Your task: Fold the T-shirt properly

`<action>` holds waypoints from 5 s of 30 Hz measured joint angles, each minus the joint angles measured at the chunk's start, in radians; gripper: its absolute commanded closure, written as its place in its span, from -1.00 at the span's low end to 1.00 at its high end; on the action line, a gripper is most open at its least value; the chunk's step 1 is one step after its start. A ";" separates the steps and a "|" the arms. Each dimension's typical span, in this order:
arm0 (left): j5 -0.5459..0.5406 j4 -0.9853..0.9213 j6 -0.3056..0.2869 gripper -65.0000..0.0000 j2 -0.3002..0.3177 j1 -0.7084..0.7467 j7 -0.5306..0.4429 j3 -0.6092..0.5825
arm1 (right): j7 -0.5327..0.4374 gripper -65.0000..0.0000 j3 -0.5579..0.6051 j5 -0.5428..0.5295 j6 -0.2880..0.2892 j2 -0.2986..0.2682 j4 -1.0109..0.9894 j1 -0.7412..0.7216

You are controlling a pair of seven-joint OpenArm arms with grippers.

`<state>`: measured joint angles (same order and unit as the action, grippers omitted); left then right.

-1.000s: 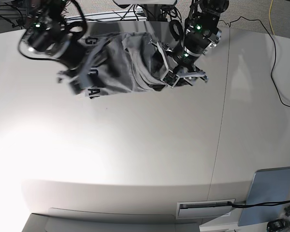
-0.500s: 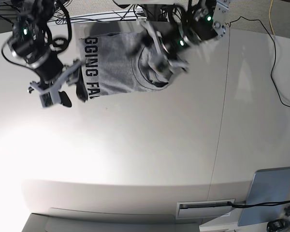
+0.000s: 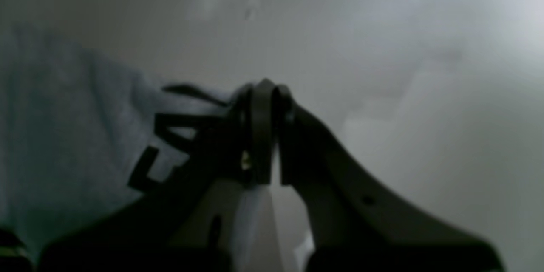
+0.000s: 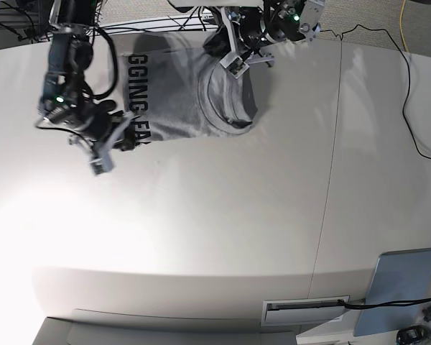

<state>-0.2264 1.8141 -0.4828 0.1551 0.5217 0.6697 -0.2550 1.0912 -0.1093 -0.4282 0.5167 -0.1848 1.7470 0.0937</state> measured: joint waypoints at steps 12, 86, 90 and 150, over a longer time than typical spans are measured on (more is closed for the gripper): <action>0.190 -0.004 0.066 0.71 -0.008 -0.032 -0.151 0.252 | 0.101 1.00 0.065 0.022 -0.005 -0.001 -0.004 0.020; -0.177 -0.155 0.210 0.71 0.136 -0.336 -0.039 0.262 | -0.046 1.00 0.074 0.041 -0.155 -0.006 0.230 0.293; -0.175 -0.029 0.269 0.71 0.153 -0.232 -0.042 0.262 | -0.010 1.00 -0.063 0.034 -0.151 -0.001 0.360 0.368; 0.182 -1.486 0.229 0.71 -0.092 -0.298 -0.507 0.466 | -0.862 1.00 -0.233 0.606 -0.087 0.023 -1.349 0.137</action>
<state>-0.0441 0.3283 -0.2539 0.0631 0.2234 0.1631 0.2108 0.2295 -0.3420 0.1776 0.4294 -0.1623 0.3977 0.2310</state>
